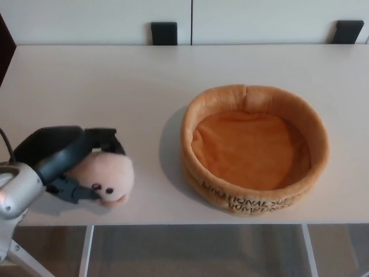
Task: The robot walks towards a table in front, picks a dumpling toy with left hand and puts it in an orange round plate
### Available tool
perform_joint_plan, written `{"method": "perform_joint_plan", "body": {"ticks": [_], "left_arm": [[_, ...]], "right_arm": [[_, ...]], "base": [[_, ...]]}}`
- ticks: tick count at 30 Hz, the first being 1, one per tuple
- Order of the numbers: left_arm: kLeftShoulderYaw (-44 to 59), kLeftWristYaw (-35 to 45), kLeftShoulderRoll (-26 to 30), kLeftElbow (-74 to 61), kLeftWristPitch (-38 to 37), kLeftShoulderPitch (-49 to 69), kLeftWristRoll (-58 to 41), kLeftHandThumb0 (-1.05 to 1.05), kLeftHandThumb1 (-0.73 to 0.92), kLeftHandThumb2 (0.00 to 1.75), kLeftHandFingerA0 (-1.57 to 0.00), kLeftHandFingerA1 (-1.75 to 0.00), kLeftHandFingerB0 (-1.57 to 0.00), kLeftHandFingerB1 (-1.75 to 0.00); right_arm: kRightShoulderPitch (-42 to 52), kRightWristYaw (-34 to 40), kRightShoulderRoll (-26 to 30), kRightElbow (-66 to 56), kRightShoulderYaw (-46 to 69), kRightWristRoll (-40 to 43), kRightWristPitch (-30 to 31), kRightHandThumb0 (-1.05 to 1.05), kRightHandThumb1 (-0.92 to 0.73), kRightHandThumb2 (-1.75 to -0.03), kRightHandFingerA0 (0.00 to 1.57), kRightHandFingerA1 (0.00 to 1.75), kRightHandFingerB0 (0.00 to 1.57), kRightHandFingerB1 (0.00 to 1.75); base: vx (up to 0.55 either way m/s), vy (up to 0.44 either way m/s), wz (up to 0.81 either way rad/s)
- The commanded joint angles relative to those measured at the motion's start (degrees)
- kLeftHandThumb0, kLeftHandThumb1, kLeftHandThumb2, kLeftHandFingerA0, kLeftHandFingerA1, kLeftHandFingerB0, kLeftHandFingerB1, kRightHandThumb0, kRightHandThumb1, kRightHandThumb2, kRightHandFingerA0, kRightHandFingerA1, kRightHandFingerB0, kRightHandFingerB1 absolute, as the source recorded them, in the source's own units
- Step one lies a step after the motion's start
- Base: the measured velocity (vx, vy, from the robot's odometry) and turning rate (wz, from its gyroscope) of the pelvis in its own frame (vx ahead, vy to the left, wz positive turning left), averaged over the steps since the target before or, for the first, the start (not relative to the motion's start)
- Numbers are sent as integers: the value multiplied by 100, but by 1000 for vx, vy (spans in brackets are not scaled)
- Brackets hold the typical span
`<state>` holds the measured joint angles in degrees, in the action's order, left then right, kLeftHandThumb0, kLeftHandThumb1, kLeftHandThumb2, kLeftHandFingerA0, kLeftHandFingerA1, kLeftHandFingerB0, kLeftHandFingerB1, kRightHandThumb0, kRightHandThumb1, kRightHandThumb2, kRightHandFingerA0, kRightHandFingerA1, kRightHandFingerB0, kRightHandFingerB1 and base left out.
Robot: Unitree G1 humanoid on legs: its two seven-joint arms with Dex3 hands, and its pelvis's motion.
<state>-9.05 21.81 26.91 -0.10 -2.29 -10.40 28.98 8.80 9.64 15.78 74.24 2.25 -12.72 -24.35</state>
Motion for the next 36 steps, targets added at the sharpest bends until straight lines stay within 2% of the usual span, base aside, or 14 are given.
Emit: {"method": "perform_joint_plan", "body": {"ticks": [1, 2, 3, 8, 9, 14, 15, 16, 17, 18, 19, 31, 32, 36], "left_arm": [[1154, -18, -934, -42, 1090, -367, -1787, -9, 79, 72, -99, -135, -86, -86], [1235, -31, -1006, -3, 1097, -424, -1871, -9, 79, 72, -99, -135, -86, -86], [1372, -28, -1135, 29, 1186, -545, -2024, -13, 80, 71, -97, -137, -85, -87], [1496, -57, -1423, -22, 1435, -898, -2063, -15, 81, 70, -96, -138, -86, -91], [1491, -71, -1469, -40, 1436, -975, -2010, -15, 81, 70, -99, -136, -87, -90], [1196, -199, -1652, -361, 1542, -1196, -1595, -12, 79, 72, -99, -139, -84, -94], [1127, -207, -1705, -461, 1637, -1231, -1550, -11, 78, 74, -99, -138, -85, -93], [1083, -210, -1738, -528, 1711, -1253, -1527, -11, 78, 74, -99, -138, -85, -93], [1008, -222, -1786, -619, 1825, -1303, -1489, -10, 78, 74, -98, -138, -84, -94], [984, -230, -1797, -642, 1864, -1322, -1479, -10, 78, 74, -98, -138, -84, -94], [857, -247, -1871, -707, 2023, -1416, -1411, -11, 79, 69, -94, -143, -86, -89], [-216, -559, -2174, -137, 1936, -2005, -943, -10, 79, 65, -96, -140, -87, -90], [-304, -614, -2240, -60, 1969, -2045, -905, -16, 75, 63, -98, -137, -89, -66], [-707, -814, -2382, 229, 2004, -2160, -650, -14, 78, 63, -90, -146, -89, -82]], "right_arm": [[28, -35, 64, 5, 17, 77, -13, -34, -69, -61, 72, 44, 43, 34], [29, -29, 63, 5, 14, 73, -10, -34, -69, -61, 72, 44, 43, 34], [32, -18, 66, 1, 0, 56, -18, -44, -60, -81, 66, 56, 39, 45], [31, -45, 84, -23, -9, 53, -19, -44, -61, -81, 65, 55, 38, 45], [6, -37, 82, -7, -17, 44, 20, -34, -69, -61, 72, 43, 43, 33], [4, -22, 75, -10, -13, 53, -22, -33, -70, -60, 73, 44, 43, 34], [7, -26, 77, -8, -19, 49, -27, -43, -59, -80, 66, 56, 38, 45], [8, -32, 78, -6, -22, 46, -28, -43, -59, -80, 66, 56, 38, 45], [8, -28, 80, -9, -26, 43, -50, -33, -69, -60, 73, 45, 44, 34], [6, -20, 80, -13, -27, 42, -66, -33, -69, -60, 73, 45, 44, 34], [6, -28, 83, -24, -26, 47, -82, -43, -60, -80, 67, 56, 37, 45], [-8, -82, 62, -72, -6, 91, -29, -44, -59, -81, 68, 57, 37, 45], [-20, -74, 65, -65, -20, 73, -21, -45, -60, -81, 66, 56, 37, 45], [-54, -47, 68, -43, -49, 37, -27, -44, -59, -80, 73, 60, 37, 45]], "base": [[0, 0, 0], [0, 0, 0], [0, 0, 0], [0, 0, 0], [0, 0, 0], [0, 0, 0], [0, 0, 0], [0, 0, 0], [0, 0, 0], [0, 0, 0], [0, 0, 0], [0, 0, 0], [0, 0, 0], [0, 0, 0]]}}
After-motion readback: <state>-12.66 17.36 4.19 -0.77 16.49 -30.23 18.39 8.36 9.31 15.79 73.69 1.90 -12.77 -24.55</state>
